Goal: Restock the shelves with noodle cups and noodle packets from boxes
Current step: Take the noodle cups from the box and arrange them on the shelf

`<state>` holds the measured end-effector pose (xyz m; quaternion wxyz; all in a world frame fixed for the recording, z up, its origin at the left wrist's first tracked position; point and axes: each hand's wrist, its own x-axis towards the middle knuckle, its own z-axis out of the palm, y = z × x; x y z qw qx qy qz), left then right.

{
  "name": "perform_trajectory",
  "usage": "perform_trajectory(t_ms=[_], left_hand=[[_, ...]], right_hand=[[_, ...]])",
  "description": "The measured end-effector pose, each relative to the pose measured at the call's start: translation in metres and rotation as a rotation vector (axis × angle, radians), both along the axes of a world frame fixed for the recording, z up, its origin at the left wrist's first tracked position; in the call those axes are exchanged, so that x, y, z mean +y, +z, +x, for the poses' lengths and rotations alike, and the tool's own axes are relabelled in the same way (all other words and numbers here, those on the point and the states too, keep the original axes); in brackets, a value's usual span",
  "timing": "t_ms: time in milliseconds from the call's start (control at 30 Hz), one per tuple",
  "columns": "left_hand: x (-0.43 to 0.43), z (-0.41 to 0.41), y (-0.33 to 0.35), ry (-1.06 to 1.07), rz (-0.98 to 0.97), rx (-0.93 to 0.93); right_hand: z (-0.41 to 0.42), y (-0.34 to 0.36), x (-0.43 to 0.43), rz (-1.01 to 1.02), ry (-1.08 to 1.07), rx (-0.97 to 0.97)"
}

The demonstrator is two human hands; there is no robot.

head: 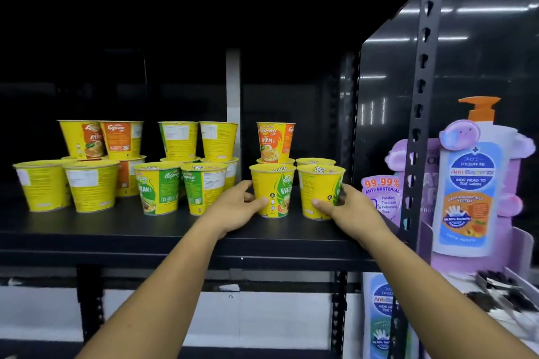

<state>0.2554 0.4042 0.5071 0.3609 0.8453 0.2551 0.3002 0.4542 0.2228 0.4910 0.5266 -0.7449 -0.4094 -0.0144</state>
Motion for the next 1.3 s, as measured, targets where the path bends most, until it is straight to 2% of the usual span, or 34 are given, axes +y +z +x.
perform_trajectory(t_ms=[233, 400, 667, 800, 967, 1167, 1300], left_hand=[[-0.009, -0.006, 0.001, 0.112, 0.067, -0.05], [-0.012, -0.009, -0.004, 0.249, 0.272, -0.079], [-0.027, -0.019, -0.008, 0.091, 0.538, 0.124], [-0.031, -0.043, -0.012, 0.02, 0.602, 0.241], [-0.014, -0.088, -0.023, 0.064, 0.62, 0.221], [0.025, -0.154, -0.028, 0.18, 0.524, 0.146], [0.055, -0.188, -0.027, 0.286, 0.505, 0.2]], right_hand=[[-0.02, 0.002, -0.007, 0.149, -0.201, -0.093], [-0.025, -0.009, -0.006, 0.114, -0.141, -0.282], [-0.03, -0.005, -0.014, -0.154, 0.263, -0.556], [-0.049, 0.006, -0.008, -0.299, 0.35, -0.636], [-0.115, 0.008, 0.023, -0.423, 0.45, -0.73], [-0.168, 0.006, 0.074, -0.526, 0.326, -0.674], [-0.187, 0.009, 0.098, -0.63, 0.262, -0.609]])
